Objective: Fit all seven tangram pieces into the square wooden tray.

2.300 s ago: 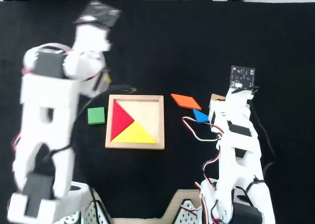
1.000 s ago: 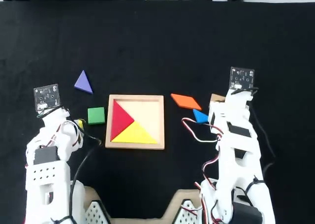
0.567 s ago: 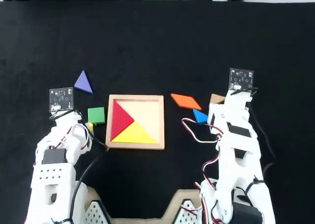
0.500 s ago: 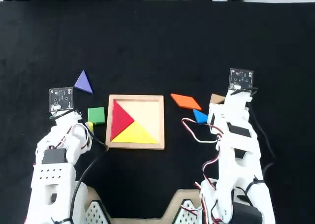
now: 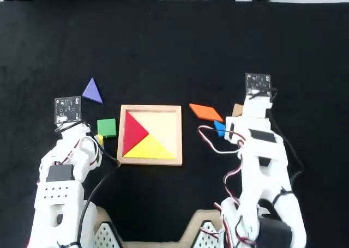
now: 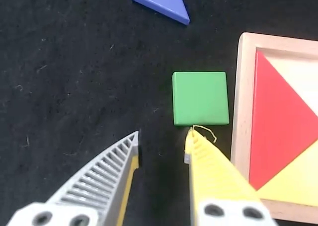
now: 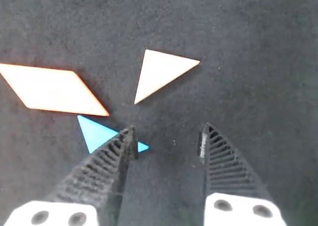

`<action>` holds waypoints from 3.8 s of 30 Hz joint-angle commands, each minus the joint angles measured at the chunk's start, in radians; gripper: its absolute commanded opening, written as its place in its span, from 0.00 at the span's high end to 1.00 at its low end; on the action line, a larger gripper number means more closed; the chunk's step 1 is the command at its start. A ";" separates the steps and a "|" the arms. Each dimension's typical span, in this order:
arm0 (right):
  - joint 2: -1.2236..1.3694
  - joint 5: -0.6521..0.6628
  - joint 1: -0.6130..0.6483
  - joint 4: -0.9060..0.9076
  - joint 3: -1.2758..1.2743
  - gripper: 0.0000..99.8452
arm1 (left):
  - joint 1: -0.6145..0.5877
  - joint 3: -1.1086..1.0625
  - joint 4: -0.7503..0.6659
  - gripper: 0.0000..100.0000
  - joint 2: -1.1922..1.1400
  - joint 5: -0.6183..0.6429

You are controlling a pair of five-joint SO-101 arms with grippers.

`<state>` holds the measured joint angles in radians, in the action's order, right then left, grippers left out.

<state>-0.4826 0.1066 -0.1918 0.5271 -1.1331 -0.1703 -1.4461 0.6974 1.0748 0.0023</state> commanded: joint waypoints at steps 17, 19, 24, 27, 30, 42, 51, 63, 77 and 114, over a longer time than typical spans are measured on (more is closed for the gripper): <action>0.168 0.060 0.025 -0.002 0.143 0.79 | 0.022 0.004 -0.012 0.84 0.011 0.003; 0.168 0.060 0.025 -0.002 0.142 0.79 | 0.022 0.004 -0.012 0.84 0.011 0.003; 0.168 0.060 0.026 -0.003 0.142 0.79 | 0.022 0.004 -0.012 0.84 0.011 0.003; 0.168 0.060 0.026 -0.005 0.140 0.79 | 0.022 0.004 -0.012 0.84 0.011 0.003; 0.168 0.060 0.026 -0.005 0.140 0.79 | 0.022 0.004 -0.012 0.84 0.011 0.003; 0.168 0.060 0.026 -0.006 0.139 0.79 | 0.022 0.004 -0.012 0.84 0.011 0.003; 0.168 0.060 0.026 -0.006 0.139 0.79 | 0.022 0.004 -0.012 0.84 0.011 0.003; 0.170 0.060 0.028 -0.008 0.139 0.79 | 0.016 0.015 -0.005 0.84 0.000 0.003; 0.171 0.066 0.057 -0.008 0.136 0.79 | 0.042 0.125 0.032 0.84 -0.181 -0.043; 0.170 0.061 0.054 -0.005 0.136 0.79 | 0.039 0.114 0.021 0.84 -0.164 -0.002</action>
<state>-0.3153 0.1634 -0.1504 0.5271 -1.0457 -0.1350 -1.4170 0.7695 1.0625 -0.0084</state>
